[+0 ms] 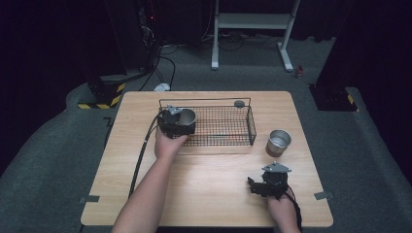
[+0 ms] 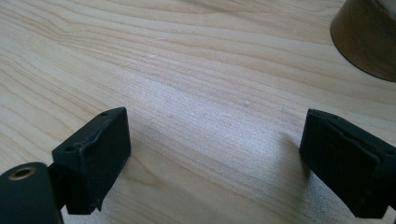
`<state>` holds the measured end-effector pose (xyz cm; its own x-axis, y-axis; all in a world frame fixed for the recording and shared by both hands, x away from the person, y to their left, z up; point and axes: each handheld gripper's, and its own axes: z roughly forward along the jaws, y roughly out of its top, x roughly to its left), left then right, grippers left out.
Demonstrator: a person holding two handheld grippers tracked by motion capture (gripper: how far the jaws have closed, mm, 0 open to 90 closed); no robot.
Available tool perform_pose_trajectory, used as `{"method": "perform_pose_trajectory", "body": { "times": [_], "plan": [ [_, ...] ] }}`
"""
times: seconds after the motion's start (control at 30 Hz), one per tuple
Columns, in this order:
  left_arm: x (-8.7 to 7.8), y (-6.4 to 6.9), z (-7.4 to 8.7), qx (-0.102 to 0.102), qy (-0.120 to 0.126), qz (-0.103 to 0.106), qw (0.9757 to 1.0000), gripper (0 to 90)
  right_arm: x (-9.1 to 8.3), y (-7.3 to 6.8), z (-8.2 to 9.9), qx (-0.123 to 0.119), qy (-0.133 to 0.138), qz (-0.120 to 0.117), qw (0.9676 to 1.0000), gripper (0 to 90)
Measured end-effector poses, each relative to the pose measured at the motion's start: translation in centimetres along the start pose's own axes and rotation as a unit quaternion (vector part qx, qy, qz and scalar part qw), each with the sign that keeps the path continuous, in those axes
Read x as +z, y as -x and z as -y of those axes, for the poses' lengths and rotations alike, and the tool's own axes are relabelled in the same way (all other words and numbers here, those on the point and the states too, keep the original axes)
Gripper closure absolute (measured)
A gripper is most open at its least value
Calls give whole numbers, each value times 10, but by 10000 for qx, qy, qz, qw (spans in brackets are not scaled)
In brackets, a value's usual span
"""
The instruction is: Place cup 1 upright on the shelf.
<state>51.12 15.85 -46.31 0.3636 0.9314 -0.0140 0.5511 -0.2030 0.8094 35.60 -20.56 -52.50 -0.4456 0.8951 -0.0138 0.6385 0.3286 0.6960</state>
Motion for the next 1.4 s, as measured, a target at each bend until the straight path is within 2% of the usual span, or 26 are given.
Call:
{"method": "perform_pose_trajectory", "body": {
  "times": [0.37,0.63,0.87,1.17,1.4],
  "plan": [
    [-10,0,-2,71,-21,166,9998,1,0,0,0,0,0,-1,10000,88],
    [-19,2,-5,10,61,267,9996,0,0,0,0,11,4,0,10000,88],
    [-25,2,-6,-9,90,308,9995,1,0,0,0,11,4,0,10000,88],
    [-37,0,1,-73,133,324,9994,1,0,0,0,7,4,-1,10000,88],
    [-48,0,2,-23,185,342,9992,1,0,0,0,9,3,-1,10000,88]
  ]
}}
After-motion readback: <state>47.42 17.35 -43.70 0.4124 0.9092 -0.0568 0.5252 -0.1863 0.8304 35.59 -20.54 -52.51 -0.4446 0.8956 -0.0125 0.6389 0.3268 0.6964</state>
